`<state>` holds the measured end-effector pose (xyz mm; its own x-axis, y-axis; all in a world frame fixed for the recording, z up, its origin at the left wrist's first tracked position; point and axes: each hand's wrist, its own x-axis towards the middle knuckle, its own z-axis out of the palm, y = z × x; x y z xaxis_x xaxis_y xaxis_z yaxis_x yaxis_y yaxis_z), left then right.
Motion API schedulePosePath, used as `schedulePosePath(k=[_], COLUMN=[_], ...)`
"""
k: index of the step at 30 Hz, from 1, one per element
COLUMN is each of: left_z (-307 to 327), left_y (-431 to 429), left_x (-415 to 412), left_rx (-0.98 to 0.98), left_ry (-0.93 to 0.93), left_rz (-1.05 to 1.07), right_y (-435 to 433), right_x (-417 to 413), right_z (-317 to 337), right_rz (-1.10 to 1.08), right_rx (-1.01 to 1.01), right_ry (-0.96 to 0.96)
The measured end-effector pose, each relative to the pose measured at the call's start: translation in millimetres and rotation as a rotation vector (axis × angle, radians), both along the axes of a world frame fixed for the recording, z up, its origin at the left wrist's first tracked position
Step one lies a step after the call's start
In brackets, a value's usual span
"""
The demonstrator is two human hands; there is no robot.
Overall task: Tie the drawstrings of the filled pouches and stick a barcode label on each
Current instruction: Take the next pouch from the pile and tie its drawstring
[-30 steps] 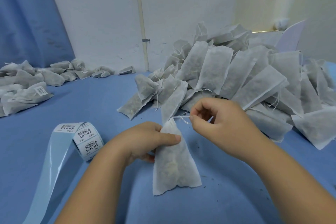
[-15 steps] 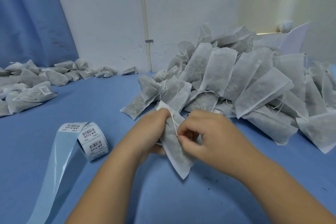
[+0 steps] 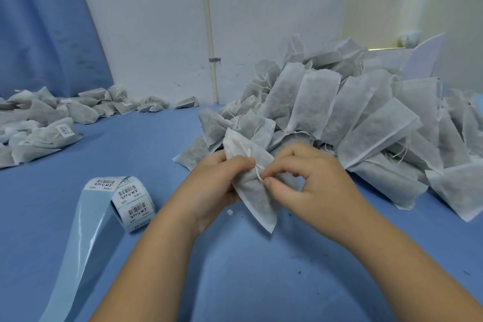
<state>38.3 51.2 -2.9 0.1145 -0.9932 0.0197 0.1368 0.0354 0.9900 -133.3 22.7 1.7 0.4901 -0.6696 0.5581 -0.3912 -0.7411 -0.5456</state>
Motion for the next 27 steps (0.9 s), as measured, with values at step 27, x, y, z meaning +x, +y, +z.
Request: schedulePosePath(k=[27], left_z=[-9], left_y=[-4], left_x=[-21], left_rx=[-0.088], left_ry=[0.055], left_rz=[0.096], right_y=[-13], right_x=[1], right_z=[-10], right_rz=[0.072], right_rx=[0.616], right_ry=[-0.336])
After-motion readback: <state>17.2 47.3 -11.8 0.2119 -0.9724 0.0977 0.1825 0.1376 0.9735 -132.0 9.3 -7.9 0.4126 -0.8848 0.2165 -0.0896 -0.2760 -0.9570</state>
